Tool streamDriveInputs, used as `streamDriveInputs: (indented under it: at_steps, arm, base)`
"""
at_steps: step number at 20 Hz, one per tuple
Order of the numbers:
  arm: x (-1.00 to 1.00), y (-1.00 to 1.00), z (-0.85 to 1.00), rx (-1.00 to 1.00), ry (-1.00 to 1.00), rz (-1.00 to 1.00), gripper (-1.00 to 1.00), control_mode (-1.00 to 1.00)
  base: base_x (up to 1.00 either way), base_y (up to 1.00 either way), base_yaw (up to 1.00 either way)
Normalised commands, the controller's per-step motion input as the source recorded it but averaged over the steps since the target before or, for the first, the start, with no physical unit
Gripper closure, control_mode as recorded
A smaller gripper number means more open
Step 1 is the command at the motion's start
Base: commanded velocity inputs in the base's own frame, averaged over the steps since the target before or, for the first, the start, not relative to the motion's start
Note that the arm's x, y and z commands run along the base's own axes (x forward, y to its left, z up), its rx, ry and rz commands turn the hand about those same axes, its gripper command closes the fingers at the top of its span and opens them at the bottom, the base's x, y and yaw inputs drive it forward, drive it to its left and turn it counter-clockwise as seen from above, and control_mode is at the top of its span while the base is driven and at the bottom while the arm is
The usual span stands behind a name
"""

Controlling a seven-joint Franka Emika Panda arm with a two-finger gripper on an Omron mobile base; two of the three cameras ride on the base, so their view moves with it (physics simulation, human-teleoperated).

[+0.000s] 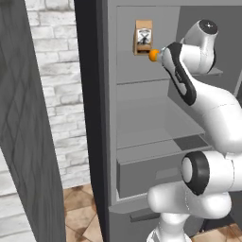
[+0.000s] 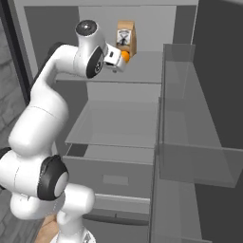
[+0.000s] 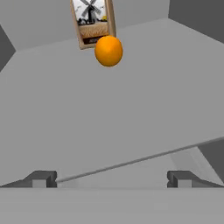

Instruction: Pick the apple and orange from the fridge and place them on the plate next to the blender to make a fruit smoothie.

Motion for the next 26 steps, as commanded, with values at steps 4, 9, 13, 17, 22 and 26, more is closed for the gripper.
streamDriveInputs:
  at_steps: [4,9,13,17,22,26]
  arm:
    - [0.12,0.00,0.00,0.00,0.05,0.00,-1.00,-1.00]
    - [0.68,-0.03,-0.17,0.00,0.00,0.00,-1.00,-1.00]
    - [0.57,0.00,0.00,0.00,0.00,0.00,-1.00,-1.00]
    - [0.48,-0.08,0.00,0.00,0.01,0.00,-1.00,-1.00]
    - [0.43,0.00,0.00,0.00,0.01,0.00,-1.00,-1.00]
    - [0.47,-0.01,-0.07,0.00,0.00,0.00,-1.00,-1.00]
  base:
    - [0.00,0.00,0.00]
    - [0.00,0.00,0.00]
    - [0.00,0.00,0.00]
    - [0.00,0.00,0.00]
    - [0.00,0.00,0.00]
    - [0.00,0.00,0.00]
